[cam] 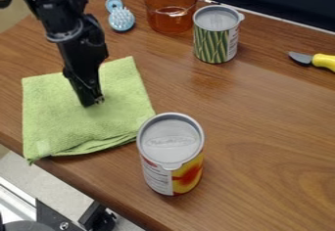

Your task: Put the green cloth to the center of the table

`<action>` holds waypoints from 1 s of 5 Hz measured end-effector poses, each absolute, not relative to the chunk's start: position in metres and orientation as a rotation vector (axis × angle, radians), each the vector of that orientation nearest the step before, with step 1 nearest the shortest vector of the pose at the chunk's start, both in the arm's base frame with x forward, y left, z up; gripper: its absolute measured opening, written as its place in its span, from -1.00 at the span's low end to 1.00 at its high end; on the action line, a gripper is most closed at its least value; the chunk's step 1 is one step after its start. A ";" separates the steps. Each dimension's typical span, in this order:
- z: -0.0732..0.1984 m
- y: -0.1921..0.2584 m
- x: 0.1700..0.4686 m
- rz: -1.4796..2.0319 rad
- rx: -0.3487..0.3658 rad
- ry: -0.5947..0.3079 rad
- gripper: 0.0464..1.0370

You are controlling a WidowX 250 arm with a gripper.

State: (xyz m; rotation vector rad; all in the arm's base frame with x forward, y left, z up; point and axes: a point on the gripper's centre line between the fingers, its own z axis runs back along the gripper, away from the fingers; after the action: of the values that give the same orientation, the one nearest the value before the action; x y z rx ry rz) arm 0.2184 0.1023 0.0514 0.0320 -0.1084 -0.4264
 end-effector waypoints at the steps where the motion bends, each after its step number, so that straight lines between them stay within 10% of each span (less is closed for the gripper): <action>1: 0.047 0.101 0.221 -0.423 0.042 -0.105 -0.99; 5: 0.047 0.110 0.253 0.025 0.043 -0.094 -0.99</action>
State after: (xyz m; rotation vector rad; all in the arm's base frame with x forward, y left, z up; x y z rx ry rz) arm 0.2526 0.1098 0.0471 0.0427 -0.0936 0.0246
